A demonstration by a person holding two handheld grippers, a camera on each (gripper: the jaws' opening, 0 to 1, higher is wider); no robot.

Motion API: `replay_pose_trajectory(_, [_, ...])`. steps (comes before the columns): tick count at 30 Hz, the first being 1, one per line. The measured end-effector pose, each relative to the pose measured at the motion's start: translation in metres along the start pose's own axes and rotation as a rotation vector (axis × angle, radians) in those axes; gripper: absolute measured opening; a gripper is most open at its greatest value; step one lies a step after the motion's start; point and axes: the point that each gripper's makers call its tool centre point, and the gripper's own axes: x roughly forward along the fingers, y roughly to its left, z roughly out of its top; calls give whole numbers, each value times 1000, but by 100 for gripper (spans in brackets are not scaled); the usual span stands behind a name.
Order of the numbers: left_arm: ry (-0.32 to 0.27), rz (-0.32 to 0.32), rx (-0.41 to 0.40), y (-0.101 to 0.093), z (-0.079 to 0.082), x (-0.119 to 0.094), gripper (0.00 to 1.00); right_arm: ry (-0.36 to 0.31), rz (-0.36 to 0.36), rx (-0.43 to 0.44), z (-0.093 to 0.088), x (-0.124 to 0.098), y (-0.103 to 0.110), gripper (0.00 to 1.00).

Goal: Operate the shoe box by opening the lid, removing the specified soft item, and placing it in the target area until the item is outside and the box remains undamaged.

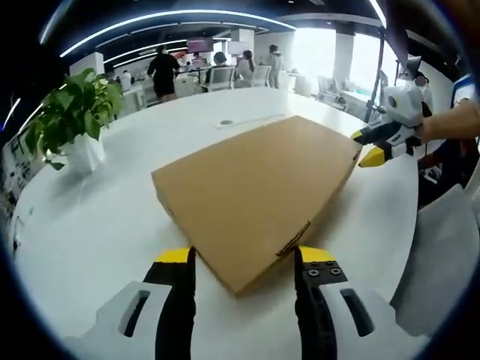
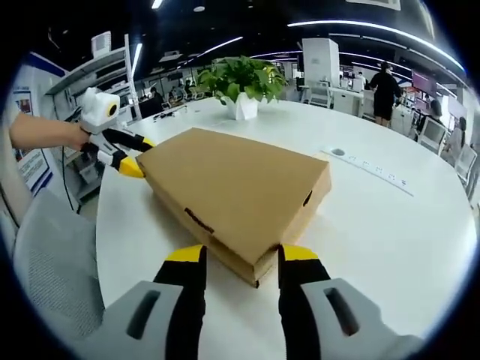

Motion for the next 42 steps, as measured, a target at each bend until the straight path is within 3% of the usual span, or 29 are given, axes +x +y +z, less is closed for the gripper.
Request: replay_pose_trajectory(42, [71,-79,84,14,-35,-41,51,-33,23,15,-14,-9,76,28])
